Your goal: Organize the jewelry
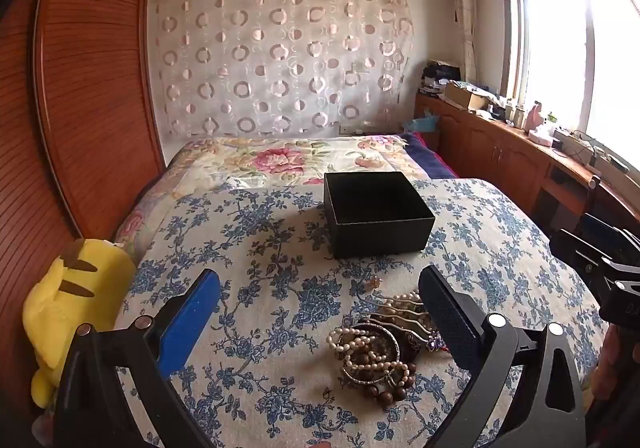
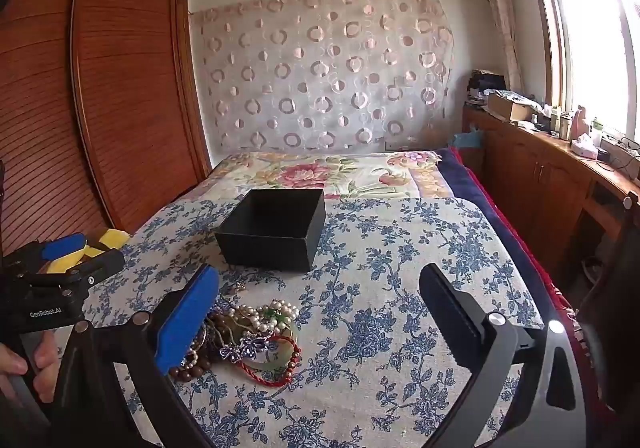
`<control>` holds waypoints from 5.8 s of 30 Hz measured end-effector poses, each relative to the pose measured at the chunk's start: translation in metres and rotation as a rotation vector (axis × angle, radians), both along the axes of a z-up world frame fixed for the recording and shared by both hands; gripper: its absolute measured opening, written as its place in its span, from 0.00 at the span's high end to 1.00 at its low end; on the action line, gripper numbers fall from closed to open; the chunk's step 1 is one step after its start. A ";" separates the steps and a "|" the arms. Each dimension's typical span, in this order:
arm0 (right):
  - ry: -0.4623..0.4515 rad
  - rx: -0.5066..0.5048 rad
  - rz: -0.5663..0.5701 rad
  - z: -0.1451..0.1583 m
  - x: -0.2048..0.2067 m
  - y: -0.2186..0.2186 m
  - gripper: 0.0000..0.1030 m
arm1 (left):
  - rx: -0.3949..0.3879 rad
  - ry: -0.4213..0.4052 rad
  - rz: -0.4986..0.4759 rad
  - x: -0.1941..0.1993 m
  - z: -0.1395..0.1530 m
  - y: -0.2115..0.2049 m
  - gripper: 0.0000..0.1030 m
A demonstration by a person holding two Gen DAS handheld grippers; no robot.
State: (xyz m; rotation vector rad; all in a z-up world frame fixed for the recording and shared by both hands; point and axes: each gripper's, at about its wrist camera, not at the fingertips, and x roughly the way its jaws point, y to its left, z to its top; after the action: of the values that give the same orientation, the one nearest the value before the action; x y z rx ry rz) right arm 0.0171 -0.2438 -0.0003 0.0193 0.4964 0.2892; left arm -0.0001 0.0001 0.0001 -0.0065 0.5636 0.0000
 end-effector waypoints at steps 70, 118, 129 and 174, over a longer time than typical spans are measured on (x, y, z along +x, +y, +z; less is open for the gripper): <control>0.008 0.008 0.002 -0.002 -0.002 0.000 0.02 | 0.000 -0.026 -0.021 -0.006 0.003 -0.011 0.07; 0.080 -0.012 0.132 -0.023 0.002 0.028 0.02 | -0.049 0.146 -0.069 0.006 -0.046 0.036 0.07; 0.120 -0.064 0.198 -0.043 0.004 0.034 0.02 | -0.129 0.234 -0.179 0.031 -0.069 0.027 0.33; 0.183 -0.078 0.317 -0.062 0.006 0.059 0.02 | -0.220 -0.008 -0.245 -0.003 0.043 0.038 0.96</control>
State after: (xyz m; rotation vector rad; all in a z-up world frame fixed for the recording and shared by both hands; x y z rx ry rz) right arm 0.0231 -0.1848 -0.0622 -0.1108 0.6938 0.5818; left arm -0.0029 0.0377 0.0428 -0.1509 0.5512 -0.3007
